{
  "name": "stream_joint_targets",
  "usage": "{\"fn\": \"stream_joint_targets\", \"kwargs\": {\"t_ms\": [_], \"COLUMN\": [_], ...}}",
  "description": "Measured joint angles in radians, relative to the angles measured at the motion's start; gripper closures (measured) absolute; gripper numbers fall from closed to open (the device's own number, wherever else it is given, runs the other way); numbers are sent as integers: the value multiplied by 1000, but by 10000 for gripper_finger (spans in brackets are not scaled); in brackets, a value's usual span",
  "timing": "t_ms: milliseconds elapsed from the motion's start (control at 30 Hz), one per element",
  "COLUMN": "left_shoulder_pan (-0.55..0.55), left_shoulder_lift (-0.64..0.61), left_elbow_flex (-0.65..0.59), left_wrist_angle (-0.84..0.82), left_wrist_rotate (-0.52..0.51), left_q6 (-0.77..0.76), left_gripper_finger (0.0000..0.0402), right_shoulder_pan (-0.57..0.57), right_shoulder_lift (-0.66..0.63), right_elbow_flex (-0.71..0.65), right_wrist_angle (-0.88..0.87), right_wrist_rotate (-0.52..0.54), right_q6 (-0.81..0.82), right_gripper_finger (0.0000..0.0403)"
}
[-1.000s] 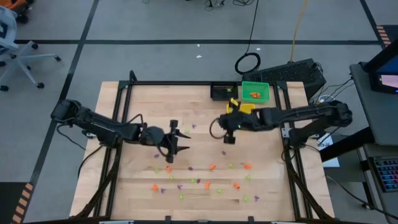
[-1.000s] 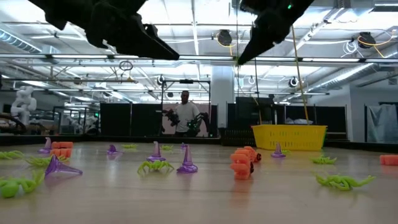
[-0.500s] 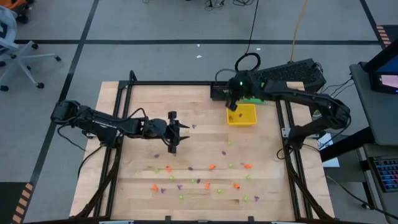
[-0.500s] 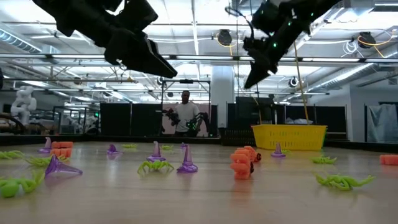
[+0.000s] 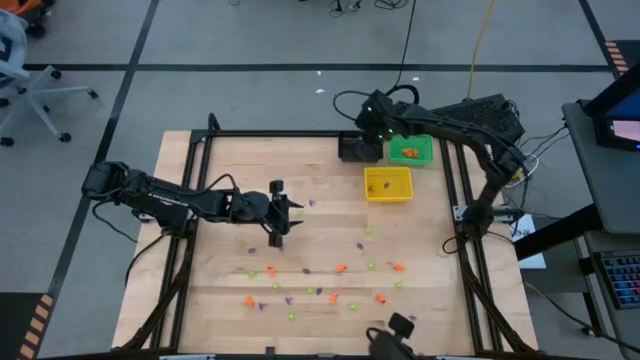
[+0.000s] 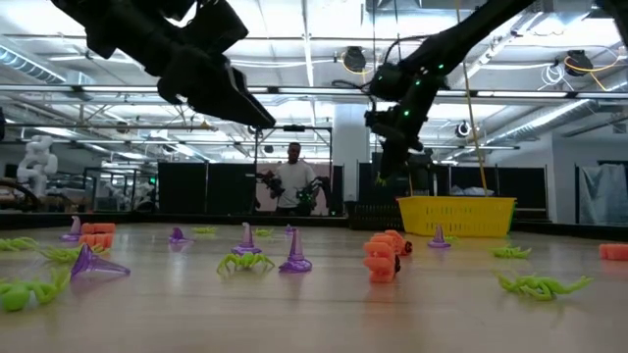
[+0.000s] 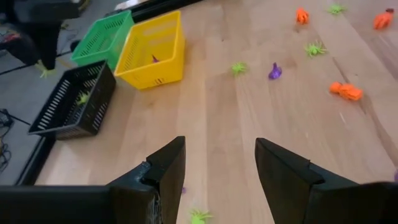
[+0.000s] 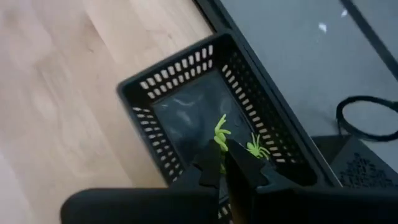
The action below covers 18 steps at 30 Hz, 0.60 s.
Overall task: Sort Halloween decoration
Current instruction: Put the green spider toy into the black basket
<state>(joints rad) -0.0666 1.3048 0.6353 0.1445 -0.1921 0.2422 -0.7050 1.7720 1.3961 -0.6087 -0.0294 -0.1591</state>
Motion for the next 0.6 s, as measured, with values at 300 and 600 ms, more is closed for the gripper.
{"fn": "stream_joint_targets", "kwargs": {"t_ms": [300, 600], "left_shoulder_pan": [0, 0], "left_shoulder_lift": [0, 0], "left_elbow_flex": [0, 0], "left_wrist_angle": [-69, -77], "left_wrist_rotate": [3, 3], "left_q6": [-1, -1], "left_gripper_finger": [212, 212], "right_shoulder_pan": [-1, -1], "right_shoulder_lift": [169, 184], "right_elbow_flex": [127, 131], "right_wrist_angle": [-78, -92], "right_wrist_rotate": [3, 27], "right_q6": [-14, 19], "right_gripper_finger": [403, 343]}}
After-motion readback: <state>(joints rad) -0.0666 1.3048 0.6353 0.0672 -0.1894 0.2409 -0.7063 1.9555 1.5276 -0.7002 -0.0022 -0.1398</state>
